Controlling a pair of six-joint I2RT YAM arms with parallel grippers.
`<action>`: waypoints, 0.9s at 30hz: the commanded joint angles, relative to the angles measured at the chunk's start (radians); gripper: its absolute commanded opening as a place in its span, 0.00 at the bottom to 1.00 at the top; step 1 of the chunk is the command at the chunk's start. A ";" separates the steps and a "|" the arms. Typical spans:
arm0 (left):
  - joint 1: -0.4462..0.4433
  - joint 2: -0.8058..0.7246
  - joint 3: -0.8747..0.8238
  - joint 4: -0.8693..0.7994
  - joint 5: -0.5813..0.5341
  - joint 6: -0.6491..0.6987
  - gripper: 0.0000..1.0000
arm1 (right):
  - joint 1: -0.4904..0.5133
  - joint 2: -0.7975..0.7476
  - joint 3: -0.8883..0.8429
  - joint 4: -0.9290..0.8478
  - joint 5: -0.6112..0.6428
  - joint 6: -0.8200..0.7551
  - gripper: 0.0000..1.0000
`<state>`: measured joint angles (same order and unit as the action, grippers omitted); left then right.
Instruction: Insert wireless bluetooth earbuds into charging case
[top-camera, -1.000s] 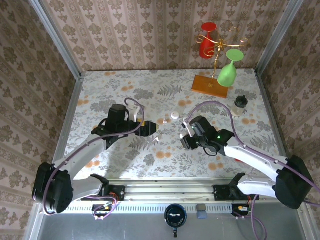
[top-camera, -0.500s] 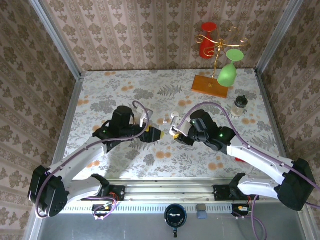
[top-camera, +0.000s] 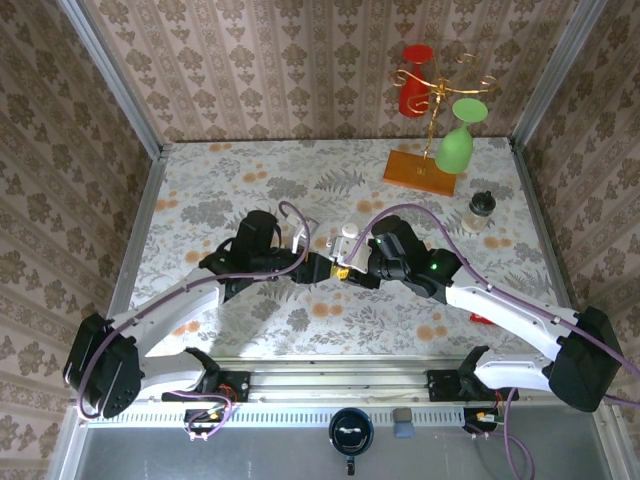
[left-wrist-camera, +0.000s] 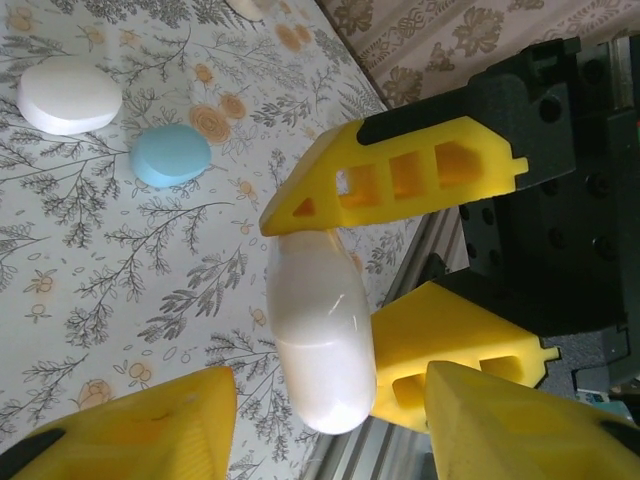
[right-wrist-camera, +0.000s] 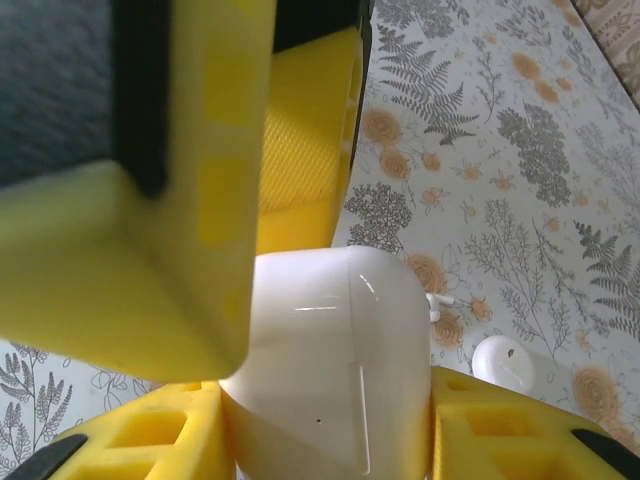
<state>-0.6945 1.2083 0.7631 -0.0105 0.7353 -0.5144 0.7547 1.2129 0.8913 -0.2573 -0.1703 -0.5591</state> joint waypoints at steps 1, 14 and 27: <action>-0.009 0.015 0.034 0.030 0.031 -0.024 0.49 | 0.008 0.002 0.034 0.044 -0.021 -0.023 0.37; -0.006 0.023 0.038 0.022 0.025 0.063 0.08 | 0.018 -0.012 0.040 0.046 -0.061 -0.022 0.41; -0.007 -0.081 -0.067 0.182 -0.055 0.348 0.10 | -0.048 -0.137 -0.067 0.099 -0.228 0.149 0.75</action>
<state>-0.6945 1.1675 0.7113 0.0917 0.7109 -0.2863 0.7349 1.1213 0.8726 -0.2188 -0.3187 -0.5053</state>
